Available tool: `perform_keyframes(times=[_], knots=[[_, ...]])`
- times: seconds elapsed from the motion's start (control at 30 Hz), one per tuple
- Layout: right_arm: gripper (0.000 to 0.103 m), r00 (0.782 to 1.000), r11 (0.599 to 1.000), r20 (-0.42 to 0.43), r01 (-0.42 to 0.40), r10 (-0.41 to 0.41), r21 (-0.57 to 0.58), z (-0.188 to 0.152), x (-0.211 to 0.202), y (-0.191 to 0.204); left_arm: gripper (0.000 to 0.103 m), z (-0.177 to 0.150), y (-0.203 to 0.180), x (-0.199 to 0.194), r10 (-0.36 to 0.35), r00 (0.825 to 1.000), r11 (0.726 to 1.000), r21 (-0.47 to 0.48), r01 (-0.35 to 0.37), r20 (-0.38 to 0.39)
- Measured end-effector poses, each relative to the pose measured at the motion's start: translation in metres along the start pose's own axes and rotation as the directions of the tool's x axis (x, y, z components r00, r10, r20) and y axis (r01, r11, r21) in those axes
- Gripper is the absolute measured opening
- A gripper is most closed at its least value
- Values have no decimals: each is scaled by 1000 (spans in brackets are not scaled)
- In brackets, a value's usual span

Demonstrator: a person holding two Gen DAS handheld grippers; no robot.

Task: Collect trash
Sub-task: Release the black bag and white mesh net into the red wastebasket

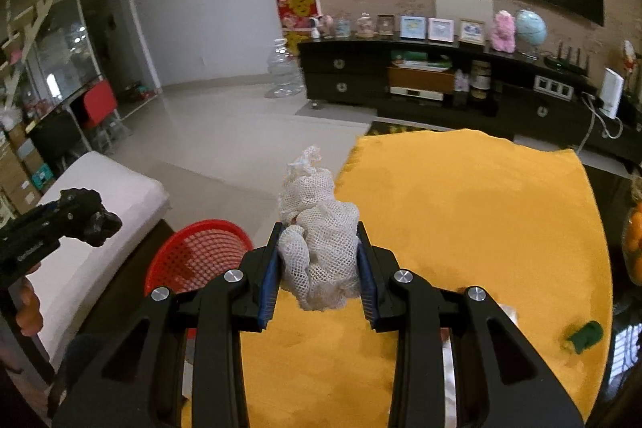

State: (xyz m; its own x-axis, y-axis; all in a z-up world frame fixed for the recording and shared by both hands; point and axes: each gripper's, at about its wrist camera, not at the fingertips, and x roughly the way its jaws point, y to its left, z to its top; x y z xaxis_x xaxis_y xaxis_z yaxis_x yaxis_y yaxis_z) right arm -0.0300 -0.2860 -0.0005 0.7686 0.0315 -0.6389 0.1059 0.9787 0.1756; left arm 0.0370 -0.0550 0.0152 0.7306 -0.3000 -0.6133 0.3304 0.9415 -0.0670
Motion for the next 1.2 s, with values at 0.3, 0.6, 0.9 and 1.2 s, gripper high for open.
perform_keyframes(times=[0.3,0.6,0.9,1.2], knots=[[33,997,996,-21,-80,79,-50,9,21,42,31,-7,22,4,25,1000,999,-29,-26,-18],[33,987,985,-84,-148,141,-90,5,46,76,31,-20,29,27,35,997,999,-37,-38,-74],[34,972,979,-175,-179,159,-103,-8,81,96,31,-45,39,58,44,988,998,-39,-50,-145],[34,956,975,-255,-183,146,-128,-25,116,108,31,-57,41,79,37,979,999,-30,-44,-199]])
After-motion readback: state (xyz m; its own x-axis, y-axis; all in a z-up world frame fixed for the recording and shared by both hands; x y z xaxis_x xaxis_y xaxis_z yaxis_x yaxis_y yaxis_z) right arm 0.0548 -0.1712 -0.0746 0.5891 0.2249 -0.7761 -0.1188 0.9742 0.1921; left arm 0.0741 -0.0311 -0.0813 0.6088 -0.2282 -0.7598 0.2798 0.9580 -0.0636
